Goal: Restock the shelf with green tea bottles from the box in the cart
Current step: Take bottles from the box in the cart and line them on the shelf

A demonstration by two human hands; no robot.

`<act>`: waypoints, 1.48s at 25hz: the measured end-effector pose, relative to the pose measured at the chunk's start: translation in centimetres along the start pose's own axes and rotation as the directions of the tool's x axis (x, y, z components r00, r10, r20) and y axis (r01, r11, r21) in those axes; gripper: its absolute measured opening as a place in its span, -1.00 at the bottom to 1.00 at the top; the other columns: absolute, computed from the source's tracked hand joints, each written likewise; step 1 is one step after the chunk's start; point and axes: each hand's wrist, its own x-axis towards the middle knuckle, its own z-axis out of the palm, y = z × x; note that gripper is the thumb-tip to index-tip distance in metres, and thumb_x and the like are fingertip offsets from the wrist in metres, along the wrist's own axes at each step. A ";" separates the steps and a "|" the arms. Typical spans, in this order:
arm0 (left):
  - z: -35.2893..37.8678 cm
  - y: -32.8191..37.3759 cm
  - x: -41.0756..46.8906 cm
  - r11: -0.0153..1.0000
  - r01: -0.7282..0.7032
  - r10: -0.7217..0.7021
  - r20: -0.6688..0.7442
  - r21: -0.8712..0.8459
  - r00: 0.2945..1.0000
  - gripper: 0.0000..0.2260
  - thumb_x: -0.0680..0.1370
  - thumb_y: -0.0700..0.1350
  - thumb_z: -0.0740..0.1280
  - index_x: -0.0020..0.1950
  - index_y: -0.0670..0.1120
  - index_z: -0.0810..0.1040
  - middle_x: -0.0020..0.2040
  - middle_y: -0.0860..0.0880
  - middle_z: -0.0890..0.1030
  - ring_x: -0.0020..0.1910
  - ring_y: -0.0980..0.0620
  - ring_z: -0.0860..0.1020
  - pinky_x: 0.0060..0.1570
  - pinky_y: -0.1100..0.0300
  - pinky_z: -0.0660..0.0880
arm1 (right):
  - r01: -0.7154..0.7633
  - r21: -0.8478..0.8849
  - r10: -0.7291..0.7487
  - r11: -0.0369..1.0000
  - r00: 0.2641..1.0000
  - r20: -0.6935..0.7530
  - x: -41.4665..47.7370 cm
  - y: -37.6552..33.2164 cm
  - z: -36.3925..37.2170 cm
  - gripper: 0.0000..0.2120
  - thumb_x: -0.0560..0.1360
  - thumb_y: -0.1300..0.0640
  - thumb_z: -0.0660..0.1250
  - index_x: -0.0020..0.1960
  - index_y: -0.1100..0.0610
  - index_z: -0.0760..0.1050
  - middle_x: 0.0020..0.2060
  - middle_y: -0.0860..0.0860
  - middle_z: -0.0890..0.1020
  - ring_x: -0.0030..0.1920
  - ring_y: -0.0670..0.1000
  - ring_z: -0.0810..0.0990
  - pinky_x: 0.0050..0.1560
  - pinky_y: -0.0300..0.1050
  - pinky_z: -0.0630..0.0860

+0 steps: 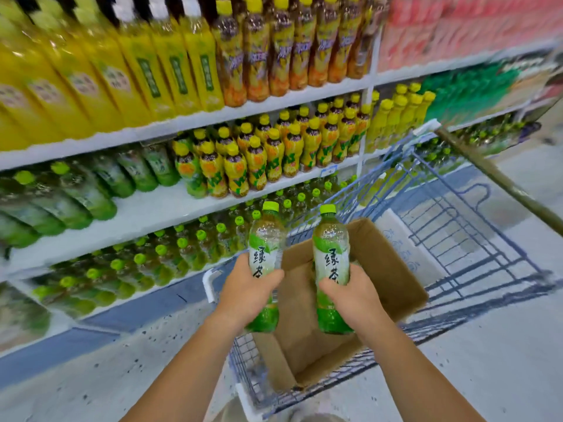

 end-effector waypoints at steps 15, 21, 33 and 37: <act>-13.8 -0.6 -13.1 0.988 -0.121 0.064 -0.443 -0.100 0.894 -0.74 0.45 0.01 0.50 0.06 0.17 0.51 -0.12 0.14 0.68 -0.21 0.22 0.63 -0.18 0.15 0.56 | 0.288 -0.020 -0.266 0.957 0.907 0.327 -7.6 -8.1 10.3 -0.75 0.41 0.06 0.47 0.01 -0.08 0.45 -0.10 -0.05 0.64 -0.12 -0.03 0.63 -0.22 -0.06 0.52; -22.0 -3.0 -10.3 0.994 -0.104 0.072 -0.522 -0.032 0.850 -0.66 0.39 0.02 0.57 0.07 0.08 0.50 -0.08 0.06 0.67 -0.16 0.12 0.65 -0.25 0.19 0.55 | 0.363 -0.063 -0.308 0.930 0.861 0.405 -7.2 -11.0 18.5 -0.74 0.39 0.05 0.46 0.02 -0.08 0.46 -0.12 -0.04 0.64 -0.15 -0.02 0.63 -0.32 -0.14 0.48; -35.1 -6.0 8.9 0.970 -0.182 0.235 -0.446 0.158 0.864 -0.65 0.29 -0.03 0.61 -0.03 0.15 0.54 -0.09 0.12 0.64 -0.18 0.24 0.60 -0.31 0.38 0.48 | 0.369 0.036 -0.366 0.929 0.897 0.247 3.3 -14.8 36.2 -0.64 0.29 -0.02 0.55 0.05 -0.15 0.54 -0.15 -0.23 0.70 -0.17 -0.22 0.66 -0.18 -0.16 0.59; -35.0 -8.1 16.5 0.966 -0.207 0.258 -0.501 0.155 0.826 -0.68 0.30 0.03 0.61 -0.06 0.16 0.57 -0.17 0.20 0.67 -0.21 0.29 0.60 -0.36 0.44 0.43 | 0.414 0.057 -0.415 0.909 0.877 0.242 10.1 -15.1 40.1 -0.55 0.25 -0.15 0.53 0.11 -0.15 0.56 0.00 -0.15 0.67 -0.05 -0.17 0.66 -0.06 -0.13 0.61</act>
